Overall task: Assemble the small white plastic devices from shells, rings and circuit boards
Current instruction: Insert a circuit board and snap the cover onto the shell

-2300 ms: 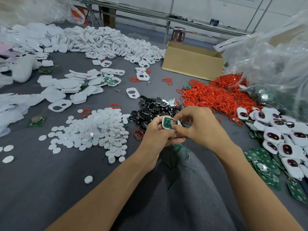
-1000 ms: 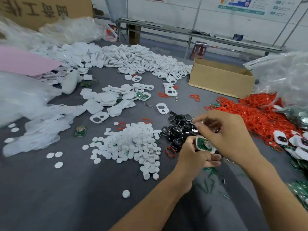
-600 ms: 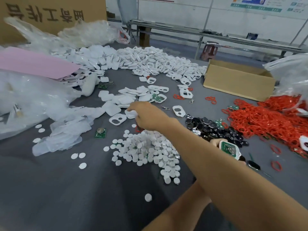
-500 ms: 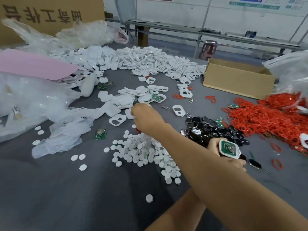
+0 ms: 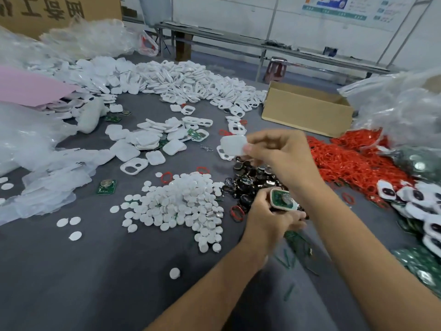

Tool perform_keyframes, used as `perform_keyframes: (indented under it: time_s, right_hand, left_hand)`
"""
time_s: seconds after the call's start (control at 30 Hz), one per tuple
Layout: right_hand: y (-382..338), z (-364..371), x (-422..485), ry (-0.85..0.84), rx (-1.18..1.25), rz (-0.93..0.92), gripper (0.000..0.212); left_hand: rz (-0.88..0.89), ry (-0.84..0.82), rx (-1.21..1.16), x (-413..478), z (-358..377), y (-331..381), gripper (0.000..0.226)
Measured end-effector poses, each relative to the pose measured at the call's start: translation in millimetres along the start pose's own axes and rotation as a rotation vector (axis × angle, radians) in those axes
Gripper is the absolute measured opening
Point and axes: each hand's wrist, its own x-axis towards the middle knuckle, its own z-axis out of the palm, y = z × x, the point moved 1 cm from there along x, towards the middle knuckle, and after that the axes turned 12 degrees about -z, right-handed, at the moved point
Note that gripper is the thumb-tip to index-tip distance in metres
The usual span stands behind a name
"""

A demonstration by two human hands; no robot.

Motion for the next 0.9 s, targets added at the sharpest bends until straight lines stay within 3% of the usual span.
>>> perform_keyframes:
  time_s: [0.13, 0.3, 0.67, 0.9]
  right_hand:
    - [11, -57, -45, 0.235, 0.206, 0.176, 0.009]
    - [34, -64, -79, 0.233, 0.372, 0.452, 0.007]
    - [40, -60, -85, 0.256, 0.264, 0.46, 0.012]
    - [41, -62, -86, 0.229, 0.186, 0.438, 0.012]
  left_hand:
    - [0.01, -0.004, -0.009, -1, 1, -1, 0.04]
    - [0.011, 0.027, 0.005, -3, 2, 1, 0.044]
    - [-0.029, 0.059, -0.013, 3, 0, -2, 0.02]
    - [-0.031, 0.122, -0.036, 3, 0, -4, 0.027]
